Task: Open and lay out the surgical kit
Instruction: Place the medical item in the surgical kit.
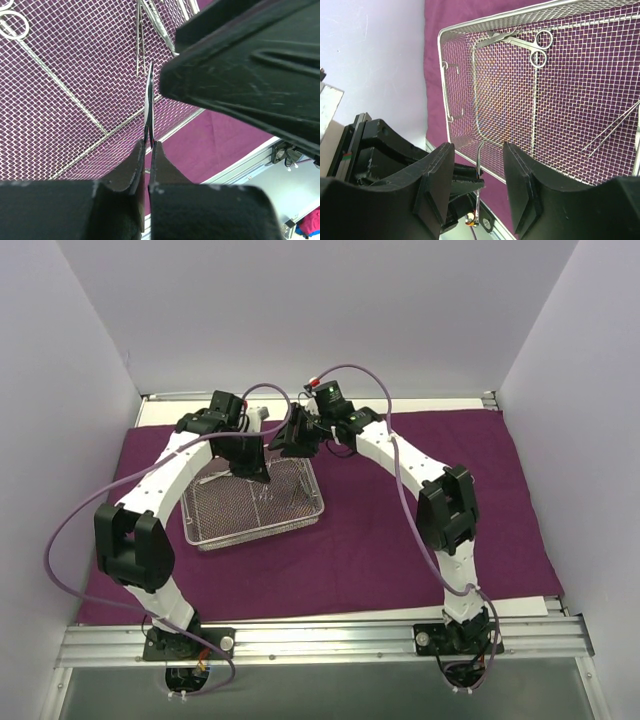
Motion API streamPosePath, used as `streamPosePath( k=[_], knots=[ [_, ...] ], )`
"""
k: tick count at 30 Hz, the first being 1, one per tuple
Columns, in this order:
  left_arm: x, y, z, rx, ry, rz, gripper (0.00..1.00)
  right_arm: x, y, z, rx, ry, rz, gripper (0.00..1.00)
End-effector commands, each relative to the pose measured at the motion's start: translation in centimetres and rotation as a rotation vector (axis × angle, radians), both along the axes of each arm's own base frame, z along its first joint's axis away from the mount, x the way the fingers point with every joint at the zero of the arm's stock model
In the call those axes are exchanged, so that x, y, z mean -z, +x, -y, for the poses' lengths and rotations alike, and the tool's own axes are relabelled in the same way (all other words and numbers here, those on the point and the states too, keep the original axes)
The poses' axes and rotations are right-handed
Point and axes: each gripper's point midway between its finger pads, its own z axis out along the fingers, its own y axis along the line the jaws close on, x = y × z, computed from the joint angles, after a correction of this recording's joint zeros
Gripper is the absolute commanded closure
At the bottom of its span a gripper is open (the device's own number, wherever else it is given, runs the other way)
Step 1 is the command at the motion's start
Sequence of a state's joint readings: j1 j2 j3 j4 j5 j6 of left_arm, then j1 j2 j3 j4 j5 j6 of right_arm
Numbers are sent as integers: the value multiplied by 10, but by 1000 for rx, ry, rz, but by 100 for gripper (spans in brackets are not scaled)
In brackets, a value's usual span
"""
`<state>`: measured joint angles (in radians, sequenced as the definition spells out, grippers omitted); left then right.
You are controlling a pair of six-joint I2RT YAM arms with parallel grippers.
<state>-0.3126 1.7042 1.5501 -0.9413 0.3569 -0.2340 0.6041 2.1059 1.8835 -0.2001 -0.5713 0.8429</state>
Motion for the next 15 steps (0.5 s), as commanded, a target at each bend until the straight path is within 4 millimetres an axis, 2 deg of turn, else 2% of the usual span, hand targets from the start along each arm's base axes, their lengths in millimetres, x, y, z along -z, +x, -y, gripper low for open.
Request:
streamPosePath(
  k=[1,5,11,14,15],
  knots=[
    [-23,10,14,20,-56,66,98,-12,-6,-9,-27,20,3,57],
    [-29,13,18,32,-60,82,98,2,-13,-10,-46,-13,-19,58],
    [-32,16,22,45,-61,86,98,9,-22,-20,-73,-21,-36,62],
    [-36,18,23,52,-59,94,98,14,-25,-23,-82,-28,-48,66],
    [-35,19,23,54,-57,92,98,12,-26,-25,-86,-24,-48,72]
  ],
)
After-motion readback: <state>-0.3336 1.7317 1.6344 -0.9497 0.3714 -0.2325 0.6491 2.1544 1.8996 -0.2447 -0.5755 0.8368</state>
